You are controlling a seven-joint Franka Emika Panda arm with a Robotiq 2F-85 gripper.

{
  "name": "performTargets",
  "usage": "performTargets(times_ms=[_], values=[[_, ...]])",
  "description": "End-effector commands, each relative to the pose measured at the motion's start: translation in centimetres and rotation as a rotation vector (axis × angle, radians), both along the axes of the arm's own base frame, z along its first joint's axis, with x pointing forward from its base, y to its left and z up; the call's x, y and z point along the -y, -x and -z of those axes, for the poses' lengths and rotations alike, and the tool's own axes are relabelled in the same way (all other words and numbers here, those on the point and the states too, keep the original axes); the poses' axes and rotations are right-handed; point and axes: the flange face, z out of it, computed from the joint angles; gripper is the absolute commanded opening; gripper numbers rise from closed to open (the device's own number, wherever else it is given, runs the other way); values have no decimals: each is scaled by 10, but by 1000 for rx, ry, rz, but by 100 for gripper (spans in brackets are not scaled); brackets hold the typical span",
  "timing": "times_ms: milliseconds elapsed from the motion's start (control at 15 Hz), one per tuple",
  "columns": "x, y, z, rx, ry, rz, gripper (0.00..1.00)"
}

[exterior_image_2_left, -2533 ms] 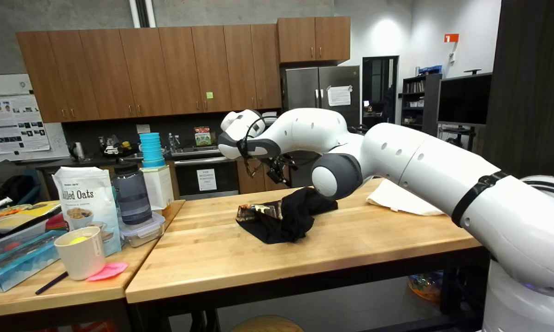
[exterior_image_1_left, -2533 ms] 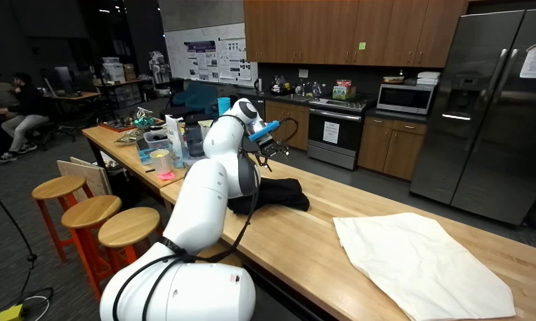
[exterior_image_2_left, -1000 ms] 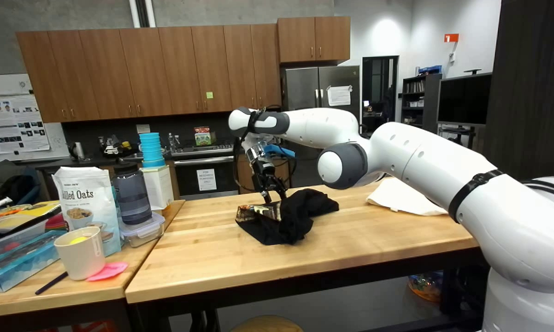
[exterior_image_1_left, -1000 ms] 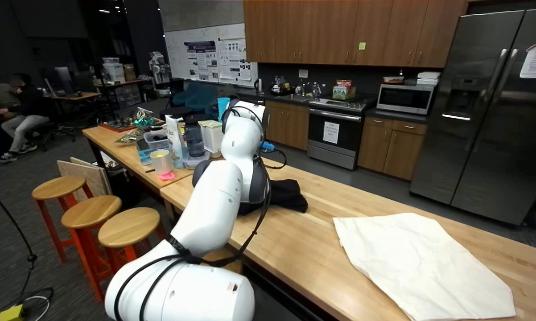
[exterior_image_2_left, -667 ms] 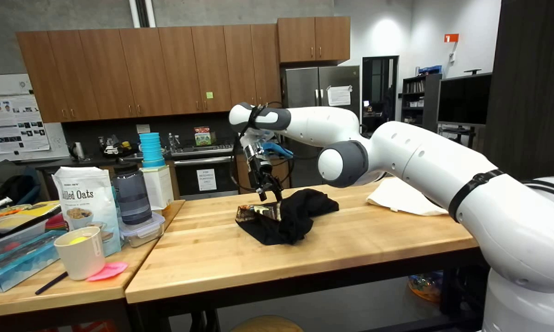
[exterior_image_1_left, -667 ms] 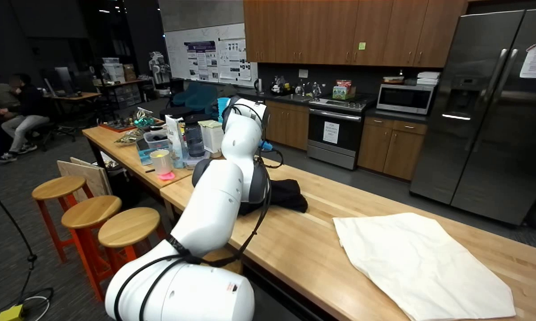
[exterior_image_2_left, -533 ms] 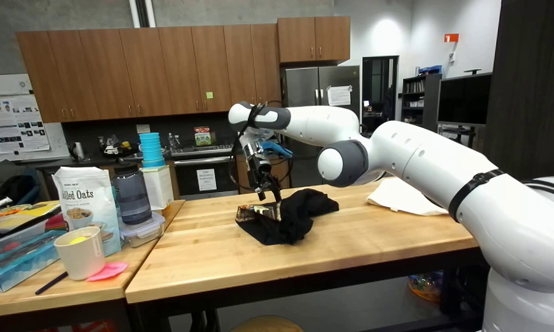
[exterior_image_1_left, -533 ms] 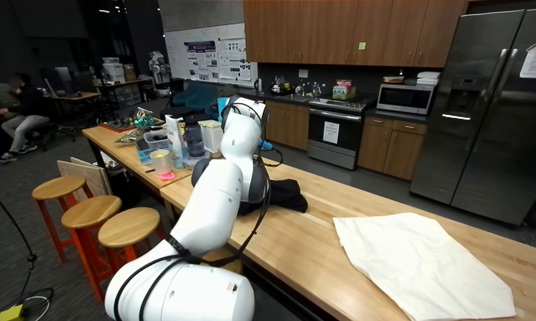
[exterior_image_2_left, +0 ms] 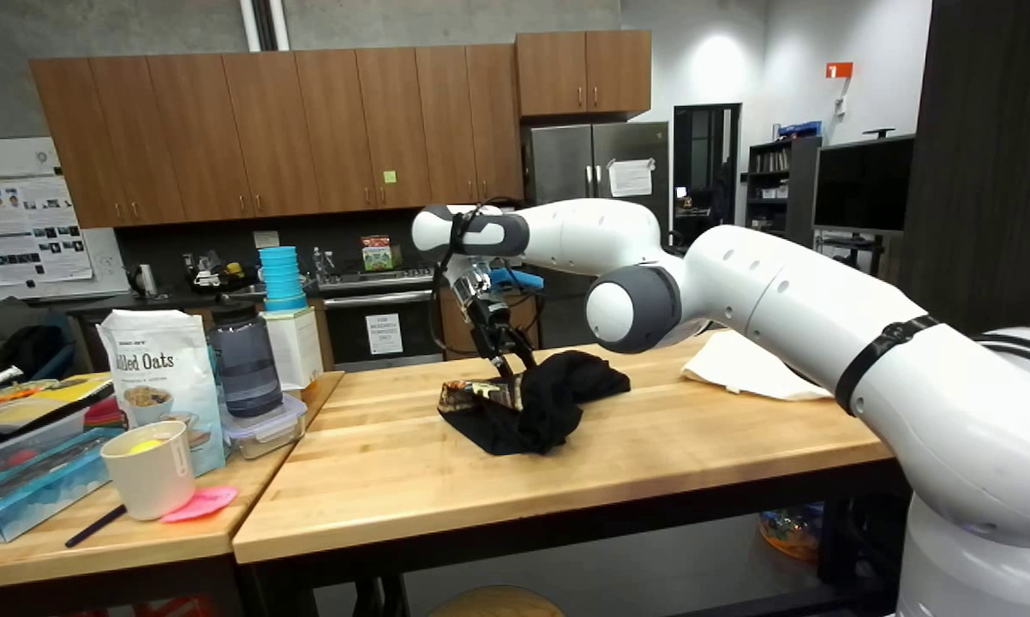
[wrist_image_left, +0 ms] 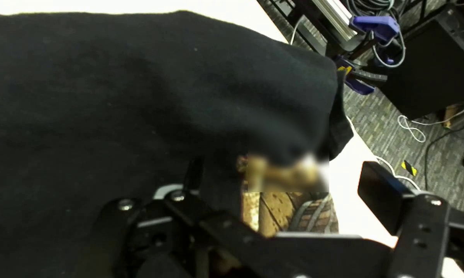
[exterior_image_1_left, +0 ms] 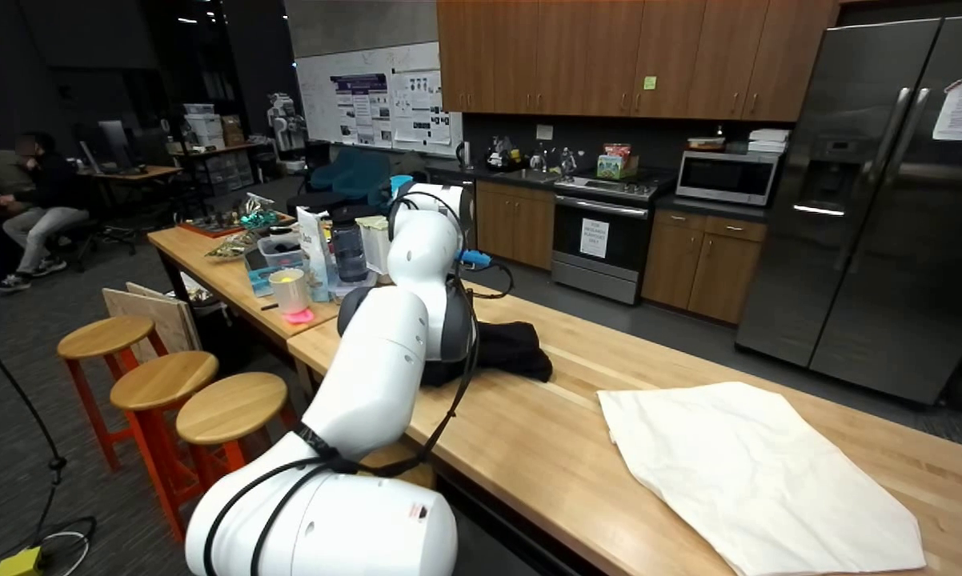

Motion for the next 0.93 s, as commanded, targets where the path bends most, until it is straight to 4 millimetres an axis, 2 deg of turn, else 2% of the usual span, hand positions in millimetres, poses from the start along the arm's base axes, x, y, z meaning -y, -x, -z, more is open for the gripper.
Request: performTargets(times_ms=[0, 333, 600, 733, 867], values=[[6, 4, 10, -14, 98, -48, 100], [9, 6, 38, -33, 227, -109, 100], [11, -5, 64, 14, 279, -177, 100], [10, -12, 75, 42, 231, -189, 100], [3, -18, 78, 69, 118, -181, 100]])
